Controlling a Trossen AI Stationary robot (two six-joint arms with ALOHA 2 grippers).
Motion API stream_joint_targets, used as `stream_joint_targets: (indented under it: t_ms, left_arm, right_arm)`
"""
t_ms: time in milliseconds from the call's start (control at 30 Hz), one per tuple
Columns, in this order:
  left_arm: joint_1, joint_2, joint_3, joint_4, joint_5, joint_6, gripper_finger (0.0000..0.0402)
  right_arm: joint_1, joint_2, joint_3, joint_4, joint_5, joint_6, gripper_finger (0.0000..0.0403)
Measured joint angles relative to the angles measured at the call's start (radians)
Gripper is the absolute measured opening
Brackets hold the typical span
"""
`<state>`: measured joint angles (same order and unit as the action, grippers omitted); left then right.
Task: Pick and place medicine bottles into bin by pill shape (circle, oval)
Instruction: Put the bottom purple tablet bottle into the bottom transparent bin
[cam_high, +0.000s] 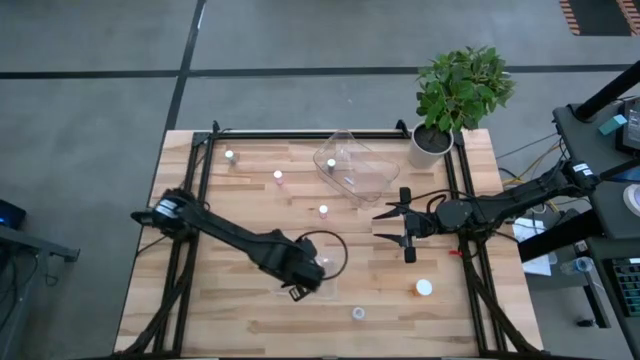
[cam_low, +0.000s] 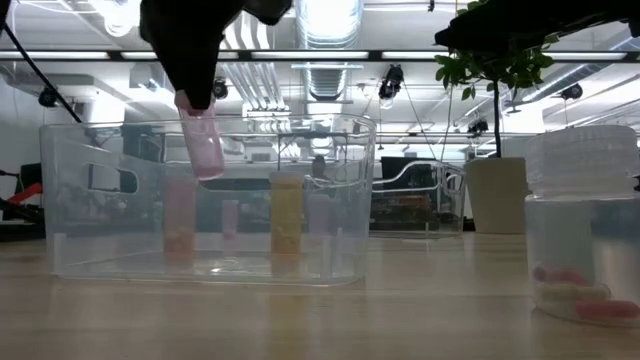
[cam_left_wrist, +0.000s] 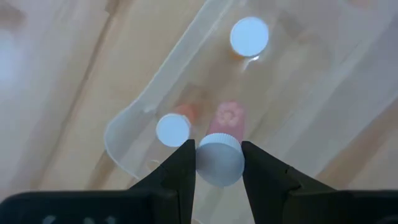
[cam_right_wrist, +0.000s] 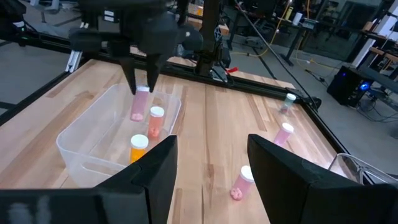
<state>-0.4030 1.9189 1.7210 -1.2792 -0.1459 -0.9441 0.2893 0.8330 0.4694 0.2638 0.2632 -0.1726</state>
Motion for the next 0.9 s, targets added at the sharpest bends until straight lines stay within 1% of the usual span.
stream_joint_targets:
  t_ms: [100, 300, 567, 700, 800, 900]
  left_arm:
    - [0.0, 0.067, 0.075, -0.044, 0.0, 0.044, 0.0092]
    - [0.0, 0.165, 0.155, -0.062, 0.018, 0.133, 0.0091]
    - [0.002, 0.22, 0.155, -0.066, 0.029, 0.204, 0.0091]
    - [0.004, 0.225, 0.151, -0.065, 0.029, 0.224, 0.0091]
    - [0.006, 0.226, 0.148, -0.065, 0.029, 0.224, 0.0101]
    - [0.006, 0.227, 0.145, -0.063, 0.029, 0.224, 0.0119]
  right_arm:
    - [0.0, 0.0, 0.0, -0.004, 0.0, -0.002, 0.0187]
    - [0.0, 0.0, 0.0, -0.005, 0.001, -0.003, 0.0187]
    - [-0.002, 0.0, 0.0, -0.008, 0.001, -0.003, 0.0187]
    - [-0.002, 0.0, 0.0, -0.017, 0.001, -0.003, 0.0187]
    - [-0.002, 0.0, 0.0, -0.022, 0.001, -0.003, 0.0187]
    - [-0.002, 0.0, 0.0, -0.021, 0.001, -0.003, 0.0187]
